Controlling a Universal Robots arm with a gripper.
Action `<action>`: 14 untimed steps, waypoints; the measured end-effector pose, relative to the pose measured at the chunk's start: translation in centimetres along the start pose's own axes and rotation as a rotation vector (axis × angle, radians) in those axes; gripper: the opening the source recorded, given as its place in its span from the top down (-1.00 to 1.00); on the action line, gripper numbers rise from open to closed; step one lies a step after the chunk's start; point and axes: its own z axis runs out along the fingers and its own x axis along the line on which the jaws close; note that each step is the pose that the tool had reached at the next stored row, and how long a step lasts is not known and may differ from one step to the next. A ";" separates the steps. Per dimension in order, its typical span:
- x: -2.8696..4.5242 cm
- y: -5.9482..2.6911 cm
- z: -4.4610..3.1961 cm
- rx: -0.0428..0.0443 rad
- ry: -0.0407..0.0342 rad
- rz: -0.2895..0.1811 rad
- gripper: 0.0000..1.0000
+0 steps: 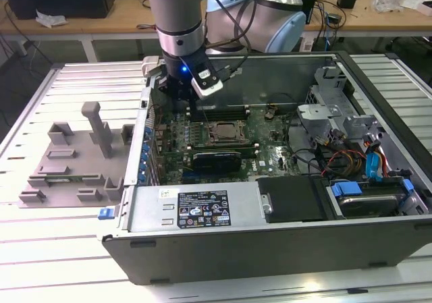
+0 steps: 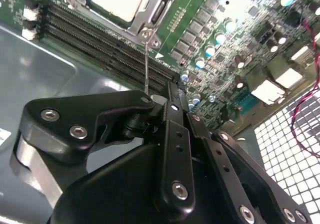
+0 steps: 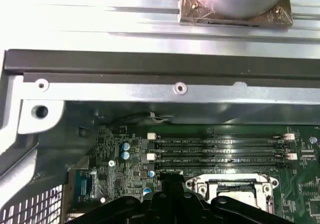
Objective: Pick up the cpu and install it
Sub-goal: 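Install the first cpu locking lever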
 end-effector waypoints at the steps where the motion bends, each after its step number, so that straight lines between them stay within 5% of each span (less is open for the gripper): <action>1: 0.00 0.00 0.00 -0.0035 0.0000 0.000 0.79; 5: -0.06 -0.01 0.00 -0.0046 0.0000 0.000 0.79; 14: -3.32 -0.12 0.19 -0.0046 0.0001 0.000 0.79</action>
